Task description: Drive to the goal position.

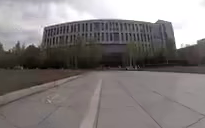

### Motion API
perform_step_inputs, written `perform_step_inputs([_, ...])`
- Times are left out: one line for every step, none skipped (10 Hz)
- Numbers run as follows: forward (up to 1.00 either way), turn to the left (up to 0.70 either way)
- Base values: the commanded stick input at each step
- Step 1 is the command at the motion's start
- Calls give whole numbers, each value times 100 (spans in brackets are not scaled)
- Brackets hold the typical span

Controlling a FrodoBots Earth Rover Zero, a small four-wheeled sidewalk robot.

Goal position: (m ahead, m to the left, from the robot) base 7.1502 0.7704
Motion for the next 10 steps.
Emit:
perform_step_inputs([100, 2])
perform_step_inputs([100, 2])
perform_step_inputs([100, 1])
perform_step_inputs([100, 0])
perform_step_inputs([100, 0])
perform_step_inputs([100, 1])
perform_step_inputs([100, 2])
perform_step_inputs([100, 2])
perform_step_inputs([100, 2])
perform_step_inputs([100, 2])
